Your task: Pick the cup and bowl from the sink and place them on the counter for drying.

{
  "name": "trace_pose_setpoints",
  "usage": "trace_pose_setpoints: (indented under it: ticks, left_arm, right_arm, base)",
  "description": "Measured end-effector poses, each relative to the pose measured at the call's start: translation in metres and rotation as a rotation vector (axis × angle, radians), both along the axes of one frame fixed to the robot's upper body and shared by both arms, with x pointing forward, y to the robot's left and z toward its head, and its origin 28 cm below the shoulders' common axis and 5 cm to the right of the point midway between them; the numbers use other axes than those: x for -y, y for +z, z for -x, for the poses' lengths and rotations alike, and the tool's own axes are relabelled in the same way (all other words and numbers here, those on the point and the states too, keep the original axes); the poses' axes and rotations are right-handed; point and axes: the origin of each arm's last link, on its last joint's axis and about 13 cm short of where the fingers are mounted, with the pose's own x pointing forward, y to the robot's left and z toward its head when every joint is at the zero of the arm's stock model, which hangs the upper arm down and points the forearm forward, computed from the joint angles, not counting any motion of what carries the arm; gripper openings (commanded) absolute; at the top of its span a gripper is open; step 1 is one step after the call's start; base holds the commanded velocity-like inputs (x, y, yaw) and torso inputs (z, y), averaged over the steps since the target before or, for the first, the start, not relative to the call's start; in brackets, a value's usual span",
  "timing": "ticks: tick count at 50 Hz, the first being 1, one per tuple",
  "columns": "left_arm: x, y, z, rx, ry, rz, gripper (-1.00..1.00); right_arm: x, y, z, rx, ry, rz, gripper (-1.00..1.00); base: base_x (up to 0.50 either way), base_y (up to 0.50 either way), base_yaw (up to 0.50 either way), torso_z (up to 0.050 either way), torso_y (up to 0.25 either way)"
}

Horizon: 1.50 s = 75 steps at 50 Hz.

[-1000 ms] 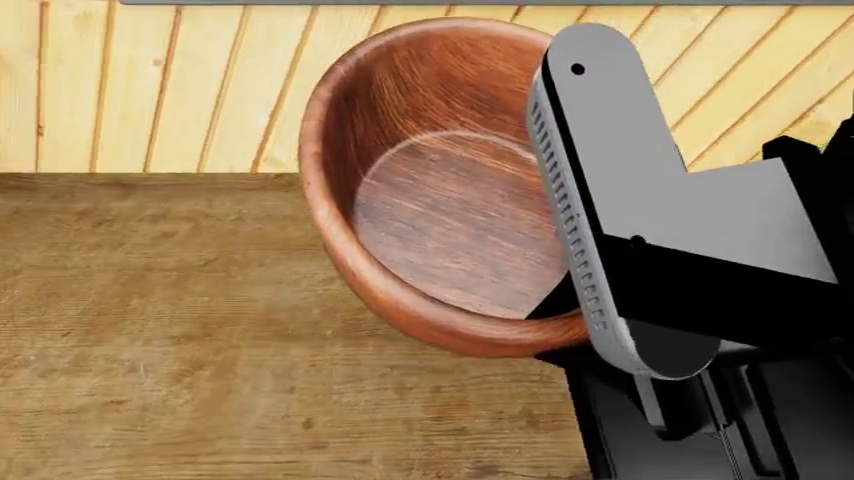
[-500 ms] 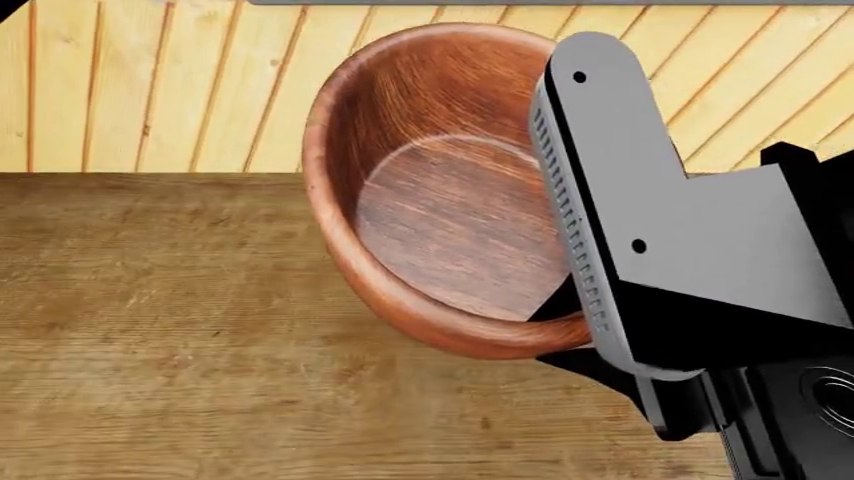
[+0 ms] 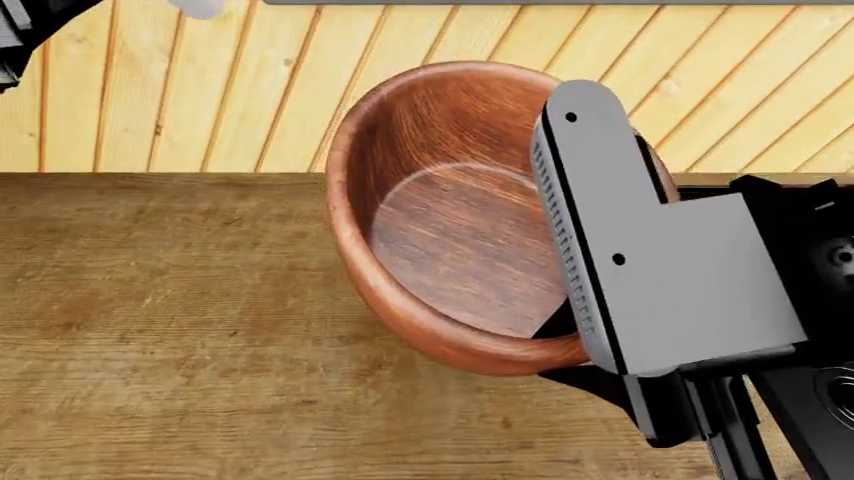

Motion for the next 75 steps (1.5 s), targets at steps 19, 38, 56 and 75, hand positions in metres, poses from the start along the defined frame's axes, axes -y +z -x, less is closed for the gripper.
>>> trace_pose_setpoints:
  ticks: [19, 38, 56, 75]
  left_arm:
    - [0.004, -0.001, -0.002, 0.000, -0.023, -0.001, -1.00]
    - [0.005, -0.002, -0.005, -0.015, -0.033, 0.005, -1.00]
    - [0.005, -0.011, -0.006, -0.030, -0.038, 0.014, -1.00]
    - [0.005, -0.017, -0.007, -0.040, -0.042, 0.020, -1.00]
  right_arm:
    - [-0.003, -0.033, -0.013, -0.087, 0.014, -0.044, -1.00]
    - [-0.013, -0.081, -0.019, -0.216, 0.051, -0.074, -1.00]
    - [-0.015, -0.102, -0.025, -0.264, 0.052, -0.077, -1.00]
    - [-0.015, -0.111, -0.033, -0.295, 0.046, -0.091, -1.00]
  base:
    - [0.00, 0.00, 0.00, 0.000, 0.001]
    - [0.00, 0.00, 0.00, 0.000, 0.001]
    - [0.00, 0.00, 0.00, 0.001, 0.001]
    - [0.00, 0.00, 0.00, 0.000, 0.000]
